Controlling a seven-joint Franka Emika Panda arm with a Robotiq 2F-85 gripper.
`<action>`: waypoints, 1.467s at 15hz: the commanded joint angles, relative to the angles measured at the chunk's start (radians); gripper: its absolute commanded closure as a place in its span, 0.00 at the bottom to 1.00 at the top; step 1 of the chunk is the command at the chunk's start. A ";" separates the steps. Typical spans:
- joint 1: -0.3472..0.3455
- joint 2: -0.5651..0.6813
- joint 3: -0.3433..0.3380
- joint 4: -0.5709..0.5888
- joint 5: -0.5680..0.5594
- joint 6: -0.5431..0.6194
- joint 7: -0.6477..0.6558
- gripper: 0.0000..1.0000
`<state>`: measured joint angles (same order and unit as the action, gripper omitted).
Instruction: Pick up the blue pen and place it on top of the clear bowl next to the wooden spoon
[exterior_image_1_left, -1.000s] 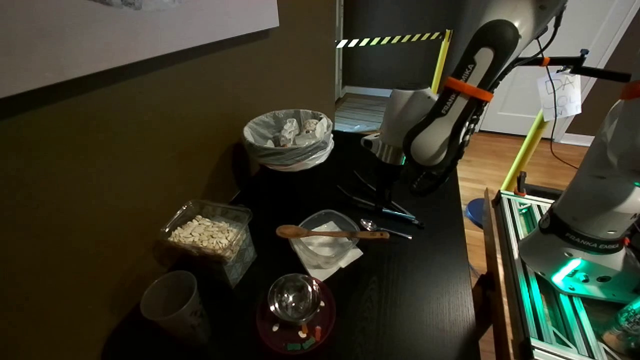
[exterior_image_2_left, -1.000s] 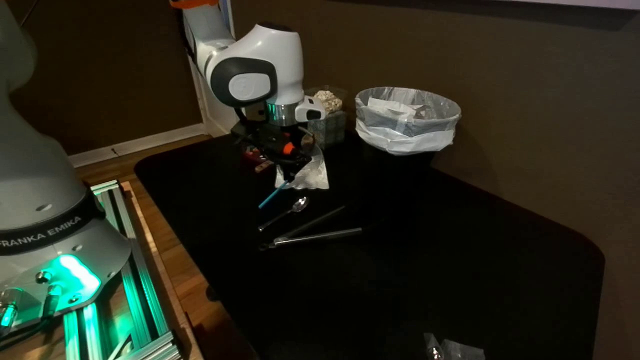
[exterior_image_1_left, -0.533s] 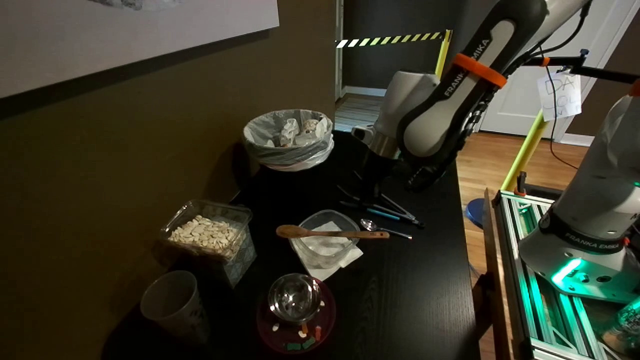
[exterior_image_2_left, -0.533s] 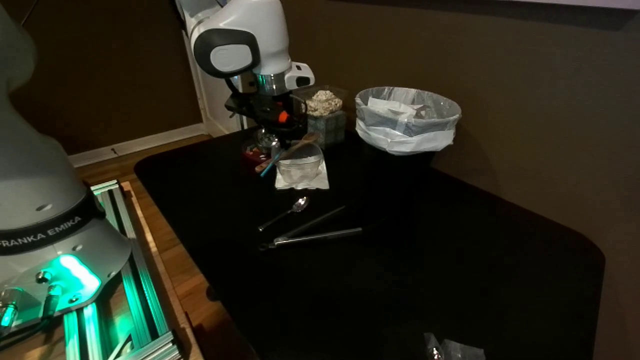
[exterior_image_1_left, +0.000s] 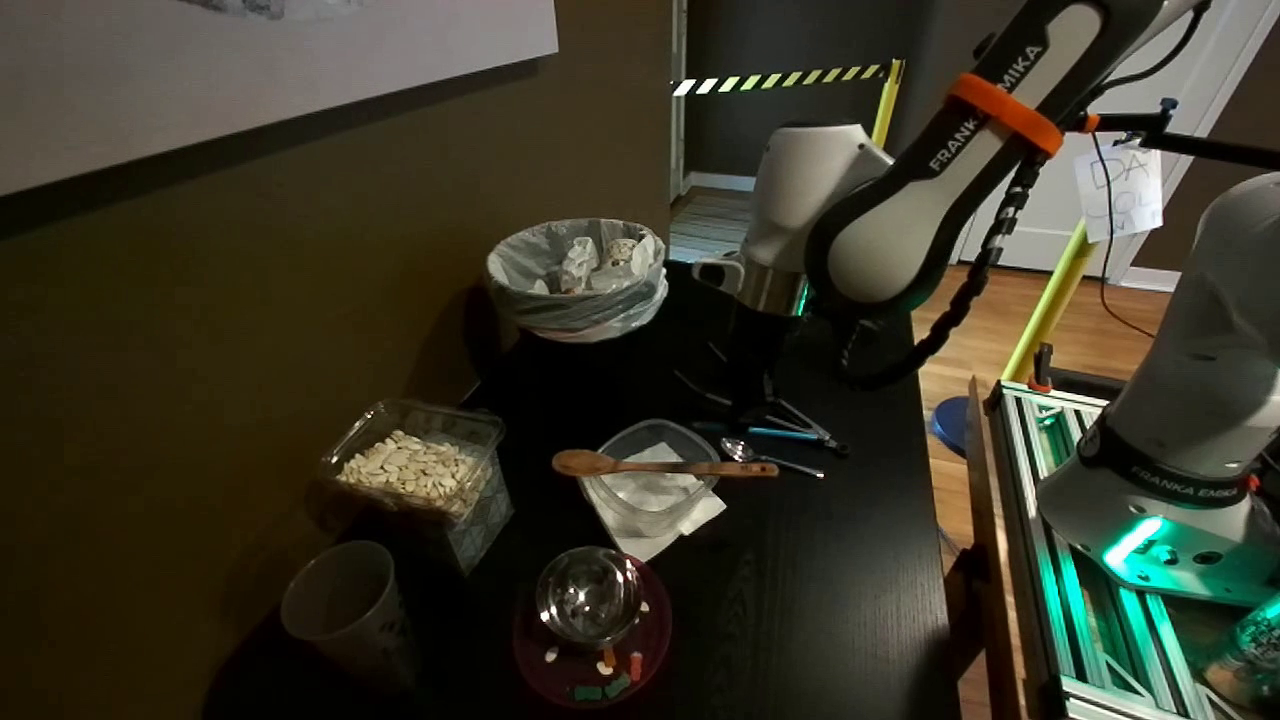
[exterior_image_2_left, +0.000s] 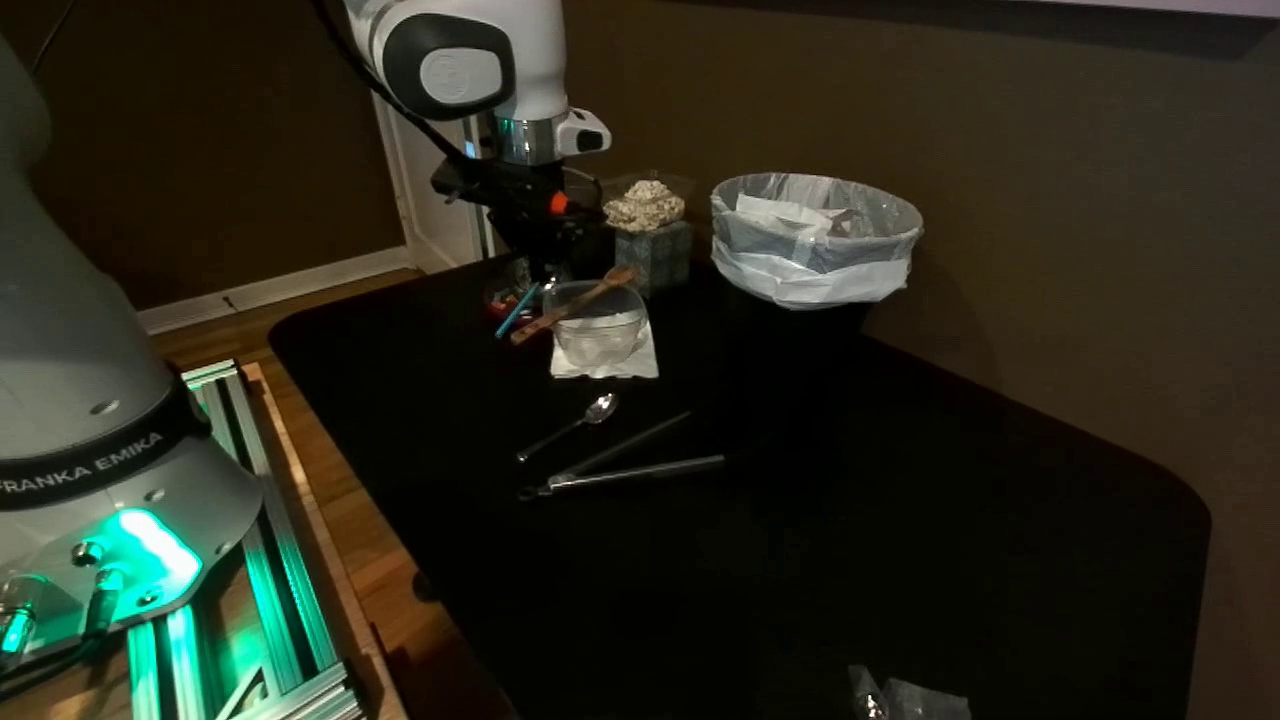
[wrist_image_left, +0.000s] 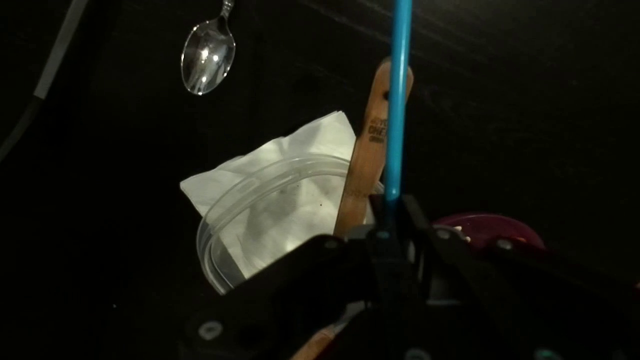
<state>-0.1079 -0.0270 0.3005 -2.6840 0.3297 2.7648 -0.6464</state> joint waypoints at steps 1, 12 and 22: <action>0.101 0.048 -0.098 0.045 -0.012 -0.023 0.018 0.98; 0.129 0.237 -0.144 0.323 -0.128 -0.281 0.182 0.98; 0.119 0.315 -0.134 0.389 -0.164 -0.183 0.280 0.91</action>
<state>0.0168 0.2881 0.1605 -2.2966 0.1685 2.5844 -0.3698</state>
